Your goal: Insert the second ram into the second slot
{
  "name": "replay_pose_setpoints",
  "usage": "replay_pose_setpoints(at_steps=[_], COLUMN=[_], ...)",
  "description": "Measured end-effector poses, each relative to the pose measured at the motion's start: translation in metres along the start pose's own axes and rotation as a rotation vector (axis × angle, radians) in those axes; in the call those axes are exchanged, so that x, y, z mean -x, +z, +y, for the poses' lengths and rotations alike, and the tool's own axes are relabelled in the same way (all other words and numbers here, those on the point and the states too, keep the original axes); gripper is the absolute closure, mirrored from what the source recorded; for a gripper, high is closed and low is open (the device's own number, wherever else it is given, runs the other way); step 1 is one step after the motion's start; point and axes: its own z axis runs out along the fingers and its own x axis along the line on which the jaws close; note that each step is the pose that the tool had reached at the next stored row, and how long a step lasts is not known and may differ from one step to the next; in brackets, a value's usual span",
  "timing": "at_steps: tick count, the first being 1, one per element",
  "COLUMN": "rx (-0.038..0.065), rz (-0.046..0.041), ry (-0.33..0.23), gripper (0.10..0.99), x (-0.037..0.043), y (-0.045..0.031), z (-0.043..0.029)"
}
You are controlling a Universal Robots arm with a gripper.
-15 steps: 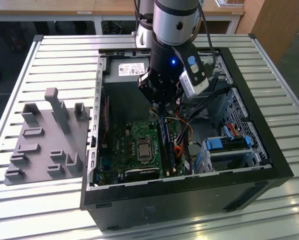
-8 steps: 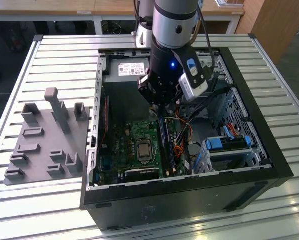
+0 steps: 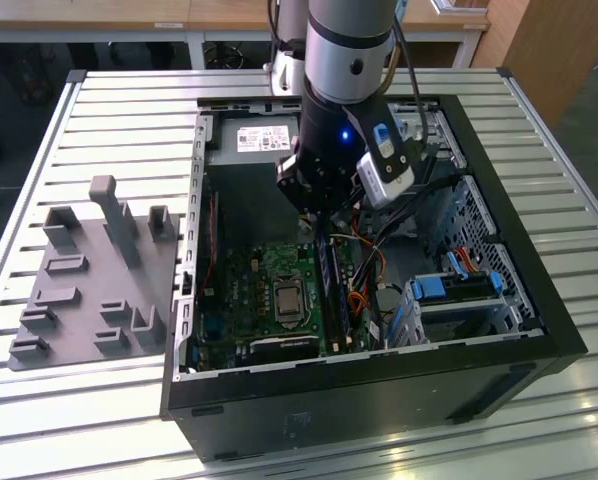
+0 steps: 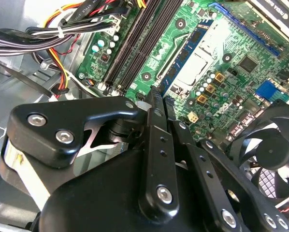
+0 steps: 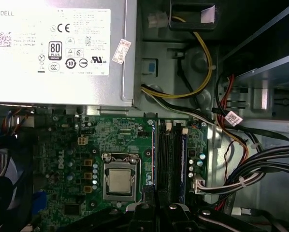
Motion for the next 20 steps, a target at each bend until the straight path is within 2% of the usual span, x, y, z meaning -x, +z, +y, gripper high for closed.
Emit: replay_pose_setpoints(at_steps=[20], rx=[0.000], rz=[0.0000], ry=[0.000], gripper=[0.949], x=[0.0002], y=[0.0114], z=[0.0000])
